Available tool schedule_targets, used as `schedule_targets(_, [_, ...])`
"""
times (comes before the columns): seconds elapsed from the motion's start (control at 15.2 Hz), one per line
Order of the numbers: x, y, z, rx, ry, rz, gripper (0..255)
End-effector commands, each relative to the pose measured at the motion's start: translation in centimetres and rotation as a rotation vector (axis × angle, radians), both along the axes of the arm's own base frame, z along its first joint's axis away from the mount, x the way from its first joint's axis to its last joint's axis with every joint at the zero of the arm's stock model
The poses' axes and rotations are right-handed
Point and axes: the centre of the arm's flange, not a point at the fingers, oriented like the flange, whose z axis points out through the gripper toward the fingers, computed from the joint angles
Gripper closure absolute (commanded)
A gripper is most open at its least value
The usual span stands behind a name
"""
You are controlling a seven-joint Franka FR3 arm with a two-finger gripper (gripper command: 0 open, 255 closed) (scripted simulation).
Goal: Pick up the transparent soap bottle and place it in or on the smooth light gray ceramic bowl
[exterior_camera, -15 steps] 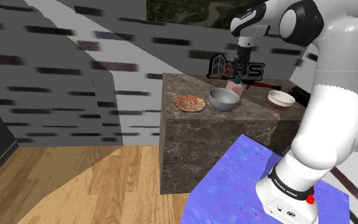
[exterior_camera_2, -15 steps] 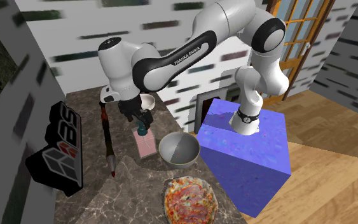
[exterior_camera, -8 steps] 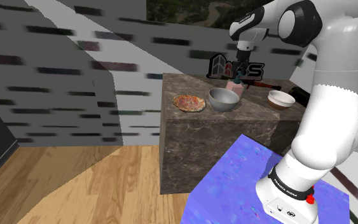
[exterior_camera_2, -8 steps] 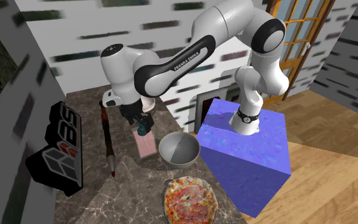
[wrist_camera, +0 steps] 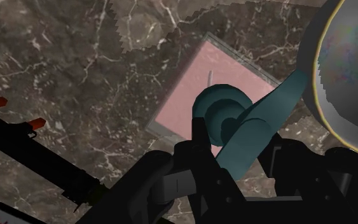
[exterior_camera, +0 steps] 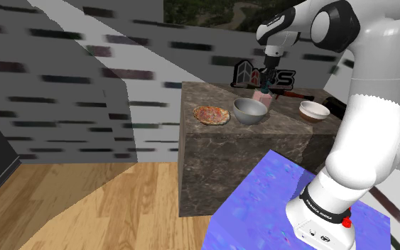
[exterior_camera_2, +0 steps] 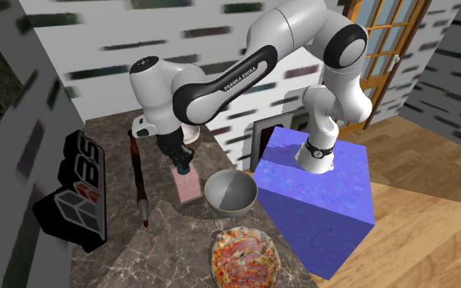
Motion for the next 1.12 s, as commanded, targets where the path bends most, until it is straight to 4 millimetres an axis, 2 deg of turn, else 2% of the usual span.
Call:
schedule_targets(0.0, [0.0, 0.0, 0.0, 0.000, 0.000, 0.000, 255])
schedule_targets(0.26, [0.0, 0.0, 0.0, 0.000, 0.000, 0.000, 255])
schedule_targets(1.06, [0.0, 0.0, 6.3, 0.000, 0.000, 0.000, 255])
